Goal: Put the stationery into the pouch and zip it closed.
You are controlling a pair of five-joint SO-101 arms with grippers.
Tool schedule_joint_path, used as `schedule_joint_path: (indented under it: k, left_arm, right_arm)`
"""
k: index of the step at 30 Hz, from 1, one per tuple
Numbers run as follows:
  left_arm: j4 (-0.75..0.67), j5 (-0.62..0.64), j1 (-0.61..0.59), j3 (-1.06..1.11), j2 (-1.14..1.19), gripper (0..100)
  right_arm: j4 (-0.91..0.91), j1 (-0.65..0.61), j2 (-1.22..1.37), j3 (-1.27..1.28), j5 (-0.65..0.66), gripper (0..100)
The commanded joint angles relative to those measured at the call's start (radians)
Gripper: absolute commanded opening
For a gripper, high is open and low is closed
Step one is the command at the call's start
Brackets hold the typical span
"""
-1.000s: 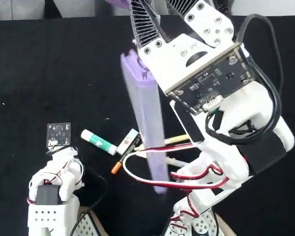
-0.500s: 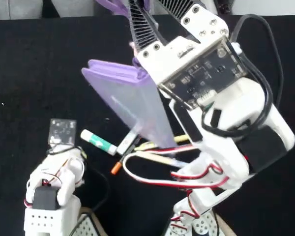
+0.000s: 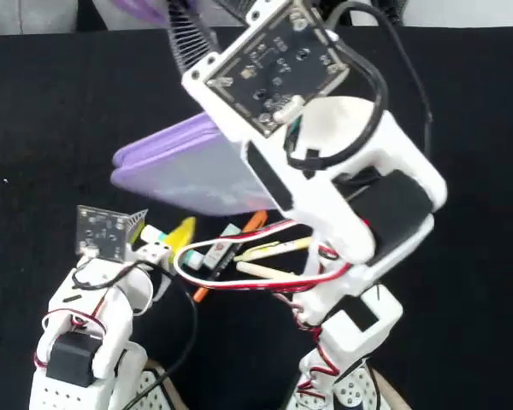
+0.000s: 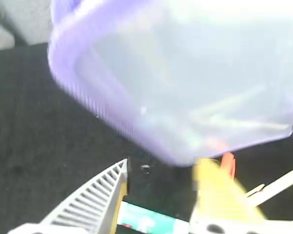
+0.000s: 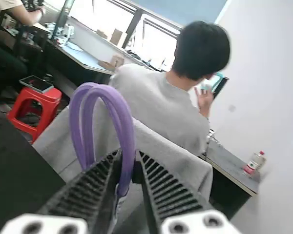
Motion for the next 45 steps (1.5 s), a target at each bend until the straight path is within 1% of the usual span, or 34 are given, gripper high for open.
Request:
schedule_joint_path:
  k: [1, 4, 7, 11, 19, 23, 26, 32, 36, 39, 43, 45]
  left_arm:
    - [-0.017, 0.130, -0.042, 0.058, 0.000, 33]
    - [-0.018, 0.132, -0.099, 0.133, 0.000, 33]
    - [-0.051, 0.143, -0.166, 0.157, 0.000, 33]
    - [-0.092, 0.143, -0.222, 0.179, 0.000, 33]
    - [-0.097, 0.143, -0.223, 0.191, 0.000, 33]
    - [-0.097, 0.143, -0.225, 0.193, 0.000, 33]
    - [-0.097, 0.143, -0.225, 0.193, 0.000, 33]
    - [-0.097, 0.143, -0.222, 0.193, 0.000, 33]
    - [-0.087, 0.143, -0.148, 0.193, 0.000, 33]
    - [-0.087, 0.143, -0.099, 0.194, 0.000, 33]
    - [-0.086, 0.147, -0.064, 0.185, 0.000, 33]
    - [-0.087, 0.203, -0.035, 0.177, 0.000, 33]
  right_arm:
    - [-0.044, -0.026, 0.024, -0.004, -0.009, 1.1]
    - [-0.055, 0.014, 0.041, -0.008, -0.005, 1.1]
    - [-0.098, 0.064, 0.039, -0.001, -0.005, 1.1]
    - [-0.137, 0.155, 0.033, -0.010, -0.006, 1.1]
    - [-0.160, 0.341, 0.033, -0.012, -0.005, 1.1]
    - [-0.190, 0.391, 0.033, -0.008, -0.008, 1.1]
    - [-0.130, 0.362, 0.033, -0.004, -0.009, 1.1]
    - [0.018, 0.183, 0.045, 0.001, -0.009, 1.1]
    - [0.032, 0.087, 0.071, 0.001, -0.011, 1.1]
    - [0.032, 0.057, 0.108, -0.004, -0.011, 1.1]
    - [0.032, 0.052, 0.154, -0.010, -0.011, 1.1]
    - [0.032, 0.055, 0.166, -0.010, -0.011, 1.1]
